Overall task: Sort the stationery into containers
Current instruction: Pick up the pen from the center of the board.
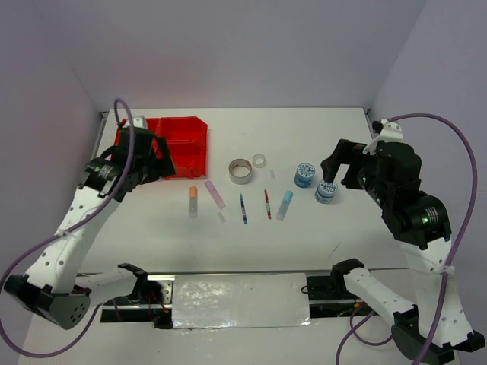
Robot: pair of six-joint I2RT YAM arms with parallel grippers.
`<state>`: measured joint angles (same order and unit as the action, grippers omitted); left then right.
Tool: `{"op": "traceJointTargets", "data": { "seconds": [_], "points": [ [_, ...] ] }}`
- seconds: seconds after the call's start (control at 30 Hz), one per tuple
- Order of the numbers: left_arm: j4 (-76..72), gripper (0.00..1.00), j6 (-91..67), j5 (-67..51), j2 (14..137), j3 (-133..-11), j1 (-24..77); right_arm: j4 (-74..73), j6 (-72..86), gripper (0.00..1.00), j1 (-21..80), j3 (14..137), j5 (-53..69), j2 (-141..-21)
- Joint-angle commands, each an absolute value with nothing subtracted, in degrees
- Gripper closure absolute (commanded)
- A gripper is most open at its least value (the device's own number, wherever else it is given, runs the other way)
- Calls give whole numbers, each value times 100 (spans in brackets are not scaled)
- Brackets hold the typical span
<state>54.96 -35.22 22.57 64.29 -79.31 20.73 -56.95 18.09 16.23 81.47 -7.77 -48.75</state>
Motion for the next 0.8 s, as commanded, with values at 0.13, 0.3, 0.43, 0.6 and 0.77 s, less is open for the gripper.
{"op": "traceJointTargets", "data": {
  "seconds": [0.13, 0.3, 0.43, 0.6, 0.77],
  "points": [
    [4633, 5, -3955, 1459, 7557, -7006, 2101, -5318, 1661, 0, 1608, 7867, -97, -4869],
    [4000, 4, -3788, 1442, 8112, -6522, 2101, -5168, 1679, 0, 1608, 7813, -26, -4878],
    [3621, 7, -3489, 1002, 8586, -6398, 2118, -5028, 1653, 0, 1608, 7796, 132, -4913],
    [3323, 10, -3419, 967, 9140, -6197, 2118, -4966, 1608, 0, 1608, 7743, 140, -4966],
    [3129, 15, -3428, 896, 9483, -6144, 2127, -4896, 1600, 0, 1608, 7647, 193, -4931]
  ]
}}
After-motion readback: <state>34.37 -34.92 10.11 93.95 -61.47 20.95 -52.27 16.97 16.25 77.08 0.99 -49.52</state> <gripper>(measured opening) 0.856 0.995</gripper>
